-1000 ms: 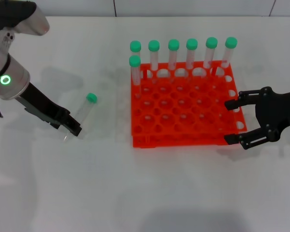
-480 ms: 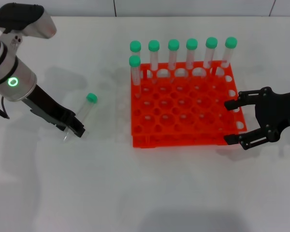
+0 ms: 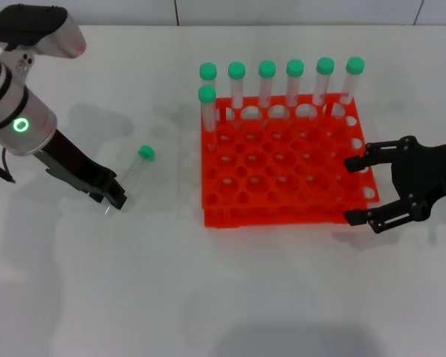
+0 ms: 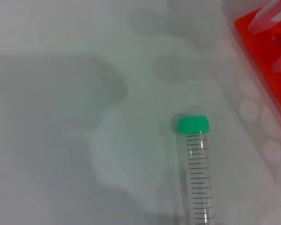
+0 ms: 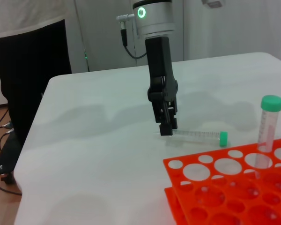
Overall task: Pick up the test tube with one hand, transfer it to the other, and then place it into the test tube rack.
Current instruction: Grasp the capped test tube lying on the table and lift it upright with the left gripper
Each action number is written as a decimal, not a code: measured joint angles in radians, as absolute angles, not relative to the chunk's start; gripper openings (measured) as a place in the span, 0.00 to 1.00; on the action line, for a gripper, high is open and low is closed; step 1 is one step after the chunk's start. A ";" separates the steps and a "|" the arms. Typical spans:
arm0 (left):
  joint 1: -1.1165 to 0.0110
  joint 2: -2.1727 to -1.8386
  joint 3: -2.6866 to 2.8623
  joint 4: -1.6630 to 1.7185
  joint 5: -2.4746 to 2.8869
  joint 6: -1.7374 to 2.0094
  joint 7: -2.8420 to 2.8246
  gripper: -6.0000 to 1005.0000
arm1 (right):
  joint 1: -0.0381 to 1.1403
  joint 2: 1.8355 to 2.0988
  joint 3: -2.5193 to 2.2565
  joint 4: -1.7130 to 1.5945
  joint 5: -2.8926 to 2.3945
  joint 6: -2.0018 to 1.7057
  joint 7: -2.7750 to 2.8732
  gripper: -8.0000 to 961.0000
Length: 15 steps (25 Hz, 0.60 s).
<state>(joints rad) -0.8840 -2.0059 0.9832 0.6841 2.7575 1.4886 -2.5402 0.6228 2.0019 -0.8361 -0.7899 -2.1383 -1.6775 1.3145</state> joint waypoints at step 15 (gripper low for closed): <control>-0.884 -2.013 0.983 0.683 2.781 1.475 -2.563 0.38 | 0.624 2.002 -0.855 -0.799 -2.136 -1.677 1.314 0.91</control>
